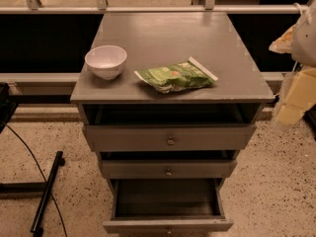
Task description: Close bottom drawer
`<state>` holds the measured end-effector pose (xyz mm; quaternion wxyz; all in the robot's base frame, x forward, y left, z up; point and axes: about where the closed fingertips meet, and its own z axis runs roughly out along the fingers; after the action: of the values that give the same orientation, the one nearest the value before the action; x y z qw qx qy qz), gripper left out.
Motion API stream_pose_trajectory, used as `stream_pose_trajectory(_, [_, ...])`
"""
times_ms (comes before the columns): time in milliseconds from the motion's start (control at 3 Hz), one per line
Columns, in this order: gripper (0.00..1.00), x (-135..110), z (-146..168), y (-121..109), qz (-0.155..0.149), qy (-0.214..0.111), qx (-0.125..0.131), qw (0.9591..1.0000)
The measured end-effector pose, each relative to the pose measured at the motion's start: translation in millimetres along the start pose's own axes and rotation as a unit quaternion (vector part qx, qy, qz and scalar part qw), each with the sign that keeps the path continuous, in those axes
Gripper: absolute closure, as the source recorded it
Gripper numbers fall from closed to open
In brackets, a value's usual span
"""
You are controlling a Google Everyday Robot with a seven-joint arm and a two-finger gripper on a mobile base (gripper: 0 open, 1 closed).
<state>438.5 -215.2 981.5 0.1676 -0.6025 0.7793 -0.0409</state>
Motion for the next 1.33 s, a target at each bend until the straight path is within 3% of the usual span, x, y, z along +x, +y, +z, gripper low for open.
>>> stream_pose_trajectory(667, [0.00, -1, 7, 1, -0.005, 0.004, -0.005, 1.0000])
stream_pose_trajectory(1000, [0.00, 4, 36, 13, -0.011, -0.025, -0.016, 0.9995])
stream_pose_trajectory(1333, [0.00, 20, 107, 54, -0.011, -0.103, -0.054, 0.9932])
